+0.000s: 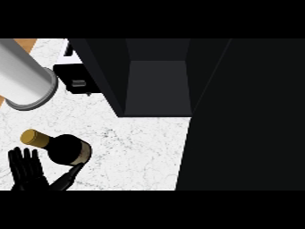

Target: Pick up the wine, place it into the cabinet and close the cabinet

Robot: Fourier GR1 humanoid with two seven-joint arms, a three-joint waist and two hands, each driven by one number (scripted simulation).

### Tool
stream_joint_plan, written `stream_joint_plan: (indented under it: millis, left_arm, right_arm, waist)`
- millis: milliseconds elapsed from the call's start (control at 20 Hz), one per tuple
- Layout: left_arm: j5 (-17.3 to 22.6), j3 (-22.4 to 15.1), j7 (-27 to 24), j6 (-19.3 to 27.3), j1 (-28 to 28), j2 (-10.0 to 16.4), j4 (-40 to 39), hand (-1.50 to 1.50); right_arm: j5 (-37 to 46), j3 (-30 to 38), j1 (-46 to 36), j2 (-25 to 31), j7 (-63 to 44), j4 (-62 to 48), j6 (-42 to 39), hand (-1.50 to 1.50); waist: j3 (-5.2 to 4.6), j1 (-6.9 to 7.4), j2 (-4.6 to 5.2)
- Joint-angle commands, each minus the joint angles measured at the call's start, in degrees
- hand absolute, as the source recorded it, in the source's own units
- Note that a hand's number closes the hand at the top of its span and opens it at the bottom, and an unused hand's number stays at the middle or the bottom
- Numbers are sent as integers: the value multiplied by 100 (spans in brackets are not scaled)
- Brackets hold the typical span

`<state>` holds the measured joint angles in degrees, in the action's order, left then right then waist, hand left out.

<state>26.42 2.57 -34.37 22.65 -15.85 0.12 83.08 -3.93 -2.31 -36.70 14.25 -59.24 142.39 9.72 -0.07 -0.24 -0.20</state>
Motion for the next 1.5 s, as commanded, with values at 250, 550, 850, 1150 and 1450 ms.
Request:
stream_joint_plan:
  millis: [250,550,850,1150,1450]
  left_arm:
    - [601,196,-901,-700,583,-9,-1420,-150]
    - [366,526,-882,-942,996,135,-1960,-150]
    - [671,692,-936,-1273,1139,58,-2000,150]
    - [172,359,-1282,-1310,1235,57,-2193,150]
    - [-574,282,-1646,-626,1599,401,-2324,150]
  right_arm:
    - [-362,237,-241,153,-813,539,184,-150]
    - [-397,246,218,46,-445,667,123,-150]
    - [-223,62,349,84,-677,865,174,-150]
    - [-459,242,87,174,-666,650,142,-150]
    - [-792,536,-111,268,-566,397,59,-150]
  waist:
    - [-1,-11,-1]
    - [4,-6,7]
    - [3,-12,-3]
    - [6,-4,0]
    - [6,-18,3]
